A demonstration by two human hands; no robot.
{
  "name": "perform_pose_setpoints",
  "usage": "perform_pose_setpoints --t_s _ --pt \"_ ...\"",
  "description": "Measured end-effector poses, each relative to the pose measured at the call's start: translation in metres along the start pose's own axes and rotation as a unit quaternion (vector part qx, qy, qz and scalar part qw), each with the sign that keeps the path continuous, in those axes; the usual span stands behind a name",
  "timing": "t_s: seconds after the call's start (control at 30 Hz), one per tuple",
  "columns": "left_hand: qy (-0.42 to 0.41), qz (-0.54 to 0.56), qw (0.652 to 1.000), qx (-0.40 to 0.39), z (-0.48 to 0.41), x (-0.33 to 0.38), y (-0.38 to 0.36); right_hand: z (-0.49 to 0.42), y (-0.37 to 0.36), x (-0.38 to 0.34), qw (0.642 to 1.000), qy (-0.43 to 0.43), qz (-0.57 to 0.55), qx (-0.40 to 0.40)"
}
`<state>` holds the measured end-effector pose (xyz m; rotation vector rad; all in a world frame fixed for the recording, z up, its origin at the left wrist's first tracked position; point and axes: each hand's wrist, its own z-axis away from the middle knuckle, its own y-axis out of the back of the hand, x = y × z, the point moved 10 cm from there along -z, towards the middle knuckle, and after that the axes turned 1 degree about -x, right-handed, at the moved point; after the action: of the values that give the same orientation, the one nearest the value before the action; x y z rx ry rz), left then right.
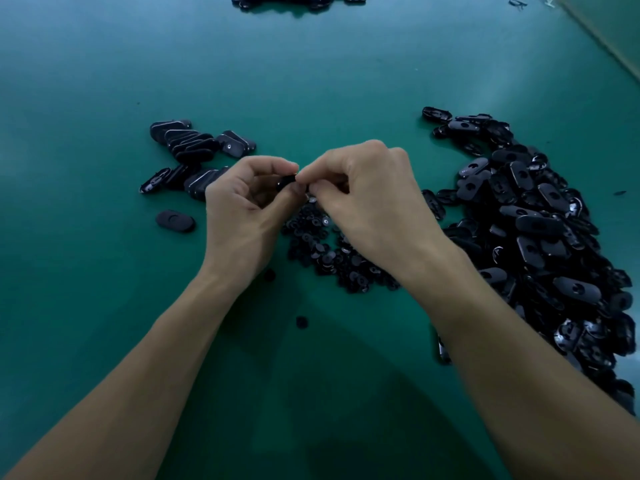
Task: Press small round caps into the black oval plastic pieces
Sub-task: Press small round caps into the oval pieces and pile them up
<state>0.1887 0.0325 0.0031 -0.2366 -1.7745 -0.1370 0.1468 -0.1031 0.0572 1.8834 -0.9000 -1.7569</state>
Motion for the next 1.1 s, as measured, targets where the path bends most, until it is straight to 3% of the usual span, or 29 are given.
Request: perform_pose_setpoints --t_s 0.1,0.43,0.73,1.1 --pt "0.003 0.017 1.000 -0.010 0.000 0.001 -0.002 -0.002 0.004 0.007 1.000 0.002 0.017 0.011" --pt "0.027 0.056 0.997 -0.036 0.002 -0.005 -0.010 -0.013 0.000 0.027 0.994 -0.013 -0.099 -0.054" --pt "0.038 0.049 0.997 -0.043 0.002 -0.007 -0.013 -0.010 0.003 0.018 0.998 0.011 -0.048 -0.034" --pt "0.048 0.040 0.998 -0.017 0.002 -0.007 -0.006 -0.007 0.003 0.019 0.995 0.009 -0.090 -0.034"
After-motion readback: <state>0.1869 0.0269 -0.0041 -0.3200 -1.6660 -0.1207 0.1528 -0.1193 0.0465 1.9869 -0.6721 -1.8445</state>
